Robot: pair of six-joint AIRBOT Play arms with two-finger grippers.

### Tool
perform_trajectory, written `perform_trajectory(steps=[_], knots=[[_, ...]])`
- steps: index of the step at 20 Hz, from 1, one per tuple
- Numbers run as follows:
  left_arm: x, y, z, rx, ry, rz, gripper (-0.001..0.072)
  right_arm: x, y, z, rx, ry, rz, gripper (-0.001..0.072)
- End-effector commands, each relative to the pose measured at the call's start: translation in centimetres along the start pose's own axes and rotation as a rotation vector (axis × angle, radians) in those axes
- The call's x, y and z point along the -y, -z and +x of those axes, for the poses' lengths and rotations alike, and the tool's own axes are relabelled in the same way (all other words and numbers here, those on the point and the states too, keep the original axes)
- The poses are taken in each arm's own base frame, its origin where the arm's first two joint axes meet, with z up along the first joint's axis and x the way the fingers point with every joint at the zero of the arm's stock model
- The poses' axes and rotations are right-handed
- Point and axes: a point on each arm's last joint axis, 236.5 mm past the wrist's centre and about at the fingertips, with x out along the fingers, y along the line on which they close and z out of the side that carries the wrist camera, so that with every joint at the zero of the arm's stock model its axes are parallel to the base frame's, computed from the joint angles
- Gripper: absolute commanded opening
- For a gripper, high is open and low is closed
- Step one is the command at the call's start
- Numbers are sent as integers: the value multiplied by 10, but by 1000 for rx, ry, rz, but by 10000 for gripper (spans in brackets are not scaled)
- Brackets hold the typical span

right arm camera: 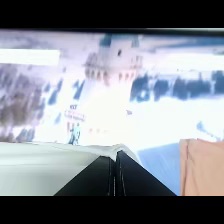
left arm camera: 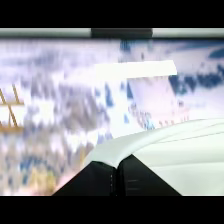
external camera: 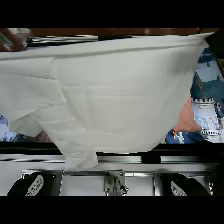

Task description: Fold the shirts.

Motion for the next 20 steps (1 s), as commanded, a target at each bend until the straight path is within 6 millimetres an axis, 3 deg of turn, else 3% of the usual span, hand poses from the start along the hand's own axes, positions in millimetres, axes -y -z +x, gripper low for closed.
perform_trajectory(steps=[1,3,5,8,10,13,15,17,20], knots=[[-50,62,93,-240,14,-136,29,21,46,125,-247,25,54,42],[-69,77,145,-301,60,-176,29,30,53,196,-244,27,74,43],[-79,86,194,-313,130,-235,29,40,56,251,-202,36,99,42],[-90,101,252,-313,211,-352,30,50,61,303,-144,46,108,42],[-88,111,274,-324,279,-395,29,54,66,322,-128,49,111,42],[-83,116,286,-321,328,-384,28,55,64,327,-110,49,113,42],[-77,101,279,-289,337,-342,27,53,51,316,-78,45,109,42],[-71,59,264,-199,334,-273,27,49,13,292,37,38,99,42],[-52,-36,222,13,333,-128,27,40,-72,230,333,19,91,42]])
